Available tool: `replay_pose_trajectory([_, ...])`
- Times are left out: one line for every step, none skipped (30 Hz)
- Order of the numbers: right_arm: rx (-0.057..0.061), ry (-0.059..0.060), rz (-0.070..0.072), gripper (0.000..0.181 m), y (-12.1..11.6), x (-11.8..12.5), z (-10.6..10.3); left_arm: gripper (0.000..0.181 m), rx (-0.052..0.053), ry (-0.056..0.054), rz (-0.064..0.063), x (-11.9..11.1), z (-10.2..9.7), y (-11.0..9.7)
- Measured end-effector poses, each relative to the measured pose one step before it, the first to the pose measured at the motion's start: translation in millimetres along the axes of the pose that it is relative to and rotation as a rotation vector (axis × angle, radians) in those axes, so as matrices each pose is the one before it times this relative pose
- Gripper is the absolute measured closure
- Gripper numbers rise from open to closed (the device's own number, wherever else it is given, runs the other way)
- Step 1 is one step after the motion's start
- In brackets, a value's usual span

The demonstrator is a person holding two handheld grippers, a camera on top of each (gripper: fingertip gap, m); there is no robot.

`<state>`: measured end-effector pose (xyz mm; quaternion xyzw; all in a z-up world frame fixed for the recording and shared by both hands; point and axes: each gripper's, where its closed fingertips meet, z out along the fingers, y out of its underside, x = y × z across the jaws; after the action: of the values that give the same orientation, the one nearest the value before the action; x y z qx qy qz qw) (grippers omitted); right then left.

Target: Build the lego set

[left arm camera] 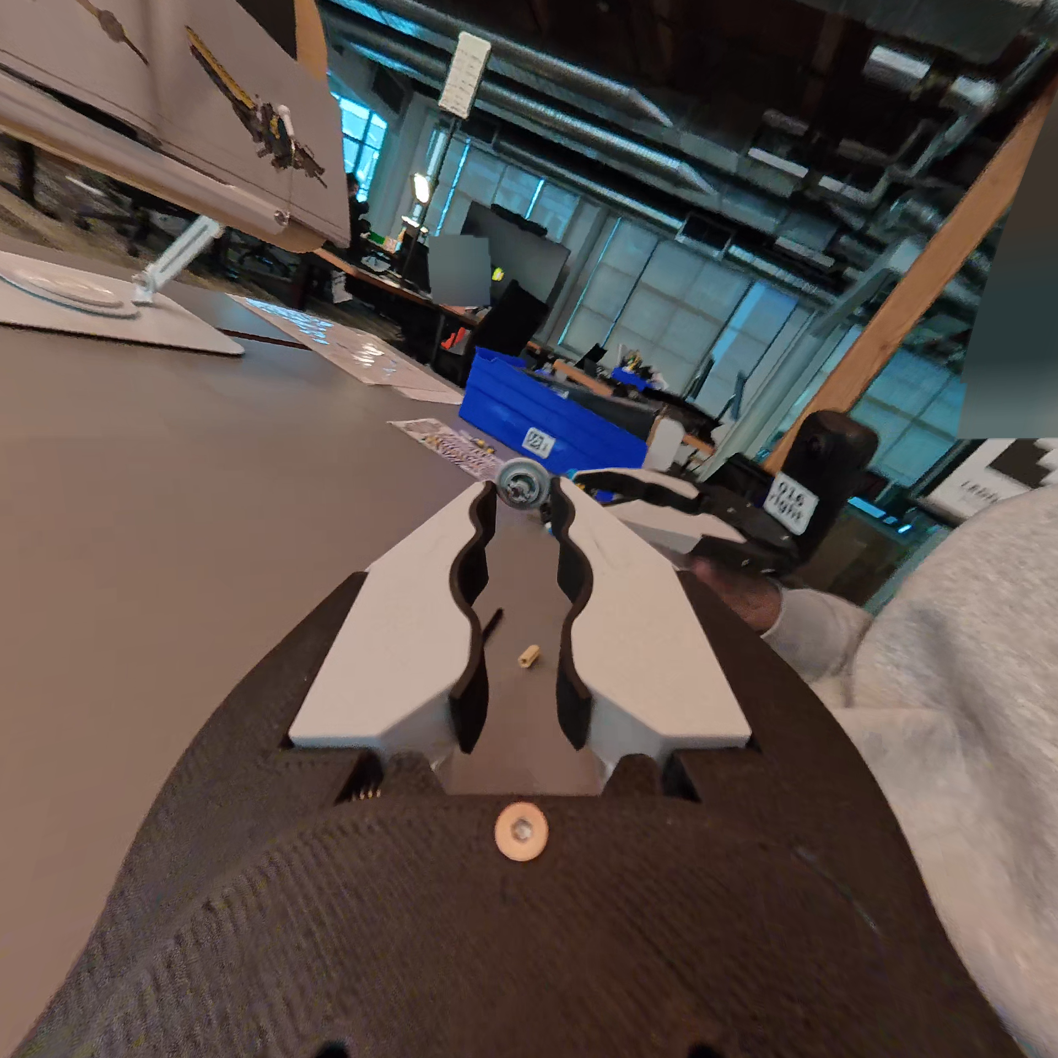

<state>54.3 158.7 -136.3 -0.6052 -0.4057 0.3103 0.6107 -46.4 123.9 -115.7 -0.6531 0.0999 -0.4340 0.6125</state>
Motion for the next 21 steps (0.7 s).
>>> replay_pose_trajectory([0.0024, -0.0025, 0.0063, 0.148, -0.26, 0.39, -0.32, 0.164, -0.0175, -0.0221, 0.0442, -2.35, -0.93, 1.03])
replay_pose_trajectory([0.0035, -0.0011, 0.0066, 0.148, -0.43, 0.53, -0.38, 0.164, -0.0154, -0.0183, 0.0373, -1.86, -0.72, 1.17])
replay_pose_trajectory([0.0038, -0.0014, 0.0065, 0.149, -0.47, 0.59, -0.31, 0.164, -0.0090, -0.0109, 0.0206, -1.13, -0.44, 1.02])
replay_pose_trajectory([0.0027, -0.0004, 0.0068, 0.148, -0.33, 0.65, -0.31, 0.164, -0.0015, -0.0017, 0.0014, -0.14, 0.01, 0.51])
replay_pose_trajectory([0.0013, 0.0020, 0.0075, 0.148, -0.15, 1.10, -0.08, 0.164, 0.0028, 0.0073, -0.0131, 0.66, 0.40, -0.02])
replay_pose_trajectory([0.0003, 0.0010, 0.0074, 0.147, -0.02, 0.93, -0.07, 0.164, 0.0015, 0.0097, -0.0170, 0.84, 0.64, 0.32])
replay_pose_trajectory([-0.0001, 0.0008, 0.0065, 0.146, 0.00, 0.87, 0.09, 0.164, -0.0002, 0.0059, -0.0120, 0.25, 0.45, 0.34])
replay_pose_trajectory([0.0005, 0.0036, 0.0054, 0.145, -0.09, 1.07, -0.02, 0.164, 0.0002, 0.0016, -0.0036, -0.03, 0.14, 0.09])
replay_pose_trajectory([0.0010, 0.0044, 0.0036, 0.144, -0.19, 0.96, -0.18, 0.164, 0.0006, -0.0016, 0.0014, -0.25, -0.17, -0.07])
replay_pose_trajectory([0.0006, 0.0029, 0.0018, 0.142, -0.06, 0.64, 0.01, 0.164, 0.0007, -0.0017, 0.0013, -0.15, -0.09, -0.14])
replay_pose_trajectory([-0.0005, 0.0016, 0.0005, 0.142, 0.06, 0.22, 0.10, 0.164, 0.0005, 0.0005, -0.0009, 0.13, 0.03, -0.07])
replay_pose_trajectory([-0.0012, 0.0012, -0.0002, 0.141, 0.16, 0.17, 0.14, 0.164, 0.0003, 0.0017, -0.0022, 0.32, 0.01, 0.14])
replay_pose_trajectory([-0.0014, 0.0003, -0.0006, 0.141, 0.18, 0.02, 0.21, 0.164, -0.0004, 0.0020, -0.0026, 0.25, 0.24, 0.21])
replay_pose_trajectory([-0.0013, -0.0002, -0.0005, 0.140, 0.17, -0.01, 0.13, 0.164, -0.0010, 0.0023, -0.0025, 0.41, 0.19, 0.35])
replay_pose_trajectory([-0.0008, -0.0005, -0.0001, 0.141, 0.10, -0.08, 0.17, 0.164, -0.0016, 0.0021, -0.0021, 0.35, 0.43, 0.46])
replay_pose_trajectory([-0.0003, -0.0011, 0.0005, 0.141, 0.04, -0.10, 0.03, 0.164, -0.0015, 0.0010, -0.0012, 0.14, 0.30, 0.42])
replay_pose_trajectory([0.0000, -0.0009, 0.0012, 0.141, 0.01, 0.10, 0.06, 0.164, -0.0015, 0.0007, -0.0010, 0.09, 0.16, 0.41])
replay_pose_trajectory([-0.0001, -0.0005, 0.0019, 0.142, -0.07, 0.11, 0.05, 0.164, -0.0014, 0.0015, -0.0015, 0.10, 0.17, 0.34])
replay_pose_trajectory([-0.0005, -0.0007, 0.0024, 0.142, 0.10, 0.26, 0.04, 0.164, -0.0003, 0.0015, -0.0020, 0.07, 0.18, 0.16])
replay_pose_trajectory([-0.0008, -0.0013, 0.0027, 0.142, 0.13, 0.12, 0.10, 0.164, 0.0002, 0.0006, -0.0024, -0.03, 0.07, 0.08])
replay_pose_trajectory([-0.0008, -0.0010, 0.0027, 0.142, 0.04, 0.24, 0.14, 0.164, 0.0003, 0.0010, -0.0028, -0.08, 0.08, 0.00])
